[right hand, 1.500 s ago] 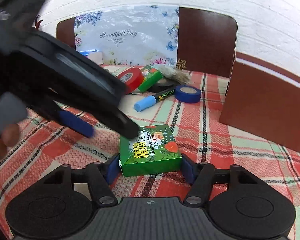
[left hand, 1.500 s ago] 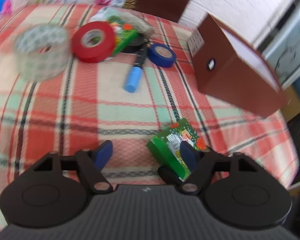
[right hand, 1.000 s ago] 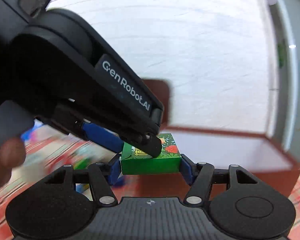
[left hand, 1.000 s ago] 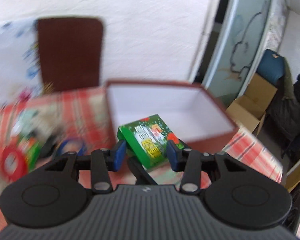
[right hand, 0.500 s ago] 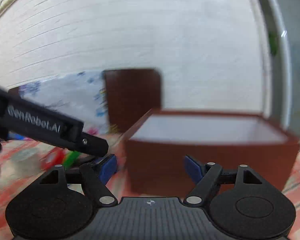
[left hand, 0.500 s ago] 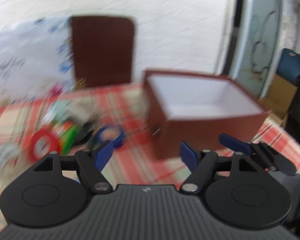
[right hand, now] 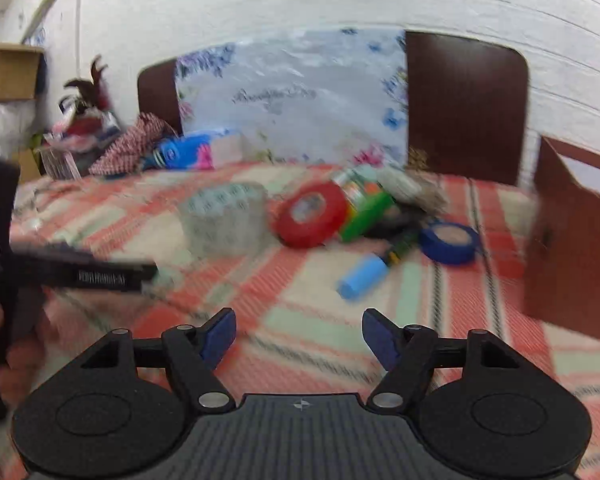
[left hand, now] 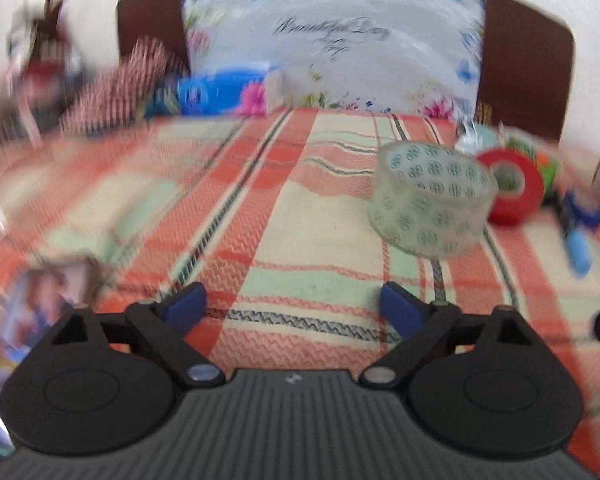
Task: Organize objects
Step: 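Move the open left tool back to the clear packing-tape roll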
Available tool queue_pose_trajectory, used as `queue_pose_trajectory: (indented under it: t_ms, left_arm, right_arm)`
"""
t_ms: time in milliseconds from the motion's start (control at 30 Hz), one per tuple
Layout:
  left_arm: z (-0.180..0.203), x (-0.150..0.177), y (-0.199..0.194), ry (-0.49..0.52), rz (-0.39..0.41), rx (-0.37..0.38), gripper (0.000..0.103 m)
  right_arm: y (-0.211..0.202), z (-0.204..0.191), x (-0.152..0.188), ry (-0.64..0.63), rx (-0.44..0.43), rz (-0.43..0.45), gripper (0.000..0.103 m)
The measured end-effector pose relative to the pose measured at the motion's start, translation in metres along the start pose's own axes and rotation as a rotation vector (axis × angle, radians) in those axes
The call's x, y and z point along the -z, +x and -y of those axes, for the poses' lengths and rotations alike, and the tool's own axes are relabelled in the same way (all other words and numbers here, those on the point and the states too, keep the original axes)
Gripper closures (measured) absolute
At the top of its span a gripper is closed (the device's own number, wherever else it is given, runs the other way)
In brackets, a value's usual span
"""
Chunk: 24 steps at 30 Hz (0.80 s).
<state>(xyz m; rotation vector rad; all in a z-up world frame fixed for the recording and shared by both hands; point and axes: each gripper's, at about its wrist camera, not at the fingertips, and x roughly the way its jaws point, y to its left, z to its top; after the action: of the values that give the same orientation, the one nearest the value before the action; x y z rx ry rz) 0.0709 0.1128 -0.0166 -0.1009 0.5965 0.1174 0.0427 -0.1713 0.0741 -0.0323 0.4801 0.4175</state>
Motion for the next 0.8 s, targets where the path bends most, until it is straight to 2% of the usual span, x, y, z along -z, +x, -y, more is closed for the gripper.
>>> queue_pose_trajectory:
  t_ms: [100,200,267,300,400,500,667,800]
  left_arm:
    - [-0.003,-0.003,0.001,-0.039,0.021,0.0,0.009]
    - [-0.008,0.0,-0.003,-0.071,0.036,0.025,0.009]
    - [-0.015,0.002,-0.006,-0.109,0.05,0.024,0.018]
    - [-0.017,0.003,-0.006,-0.128,0.056,0.018,0.02]
    - [-0.015,0.006,-0.007,-0.121,0.061,0.03,0.014]
    - [-0.013,0.005,-0.006,-0.117,0.06,0.031,0.013]
    - [-0.012,0.006,-0.006,-0.109,0.057,0.025,0.012]
    - [-0.01,0.005,-0.006,-0.093,0.05,0.018,0.01]
  right_arm:
    - [0.022,-0.017,-0.024,-0.026,-0.014,0.057,0.028]
    - [0.05,-0.037,-0.031,-0.141,-0.028,0.081,0.023]
    - [0.071,-0.045,-0.033,-0.195,-0.04,0.072,0.022]
    - [0.079,-0.043,-0.035,-0.188,-0.053,0.06,0.021]
    - [0.102,-0.034,-0.048,-0.109,-0.1,0.021,0.016]
    - [0.119,-0.036,-0.052,-0.109,-0.143,-0.019,0.019]
    - [0.108,-0.038,-0.047,-0.126,-0.122,-0.019,0.021]
    - [0.064,-0.018,-0.034,-0.024,-0.125,-0.033,0.021]
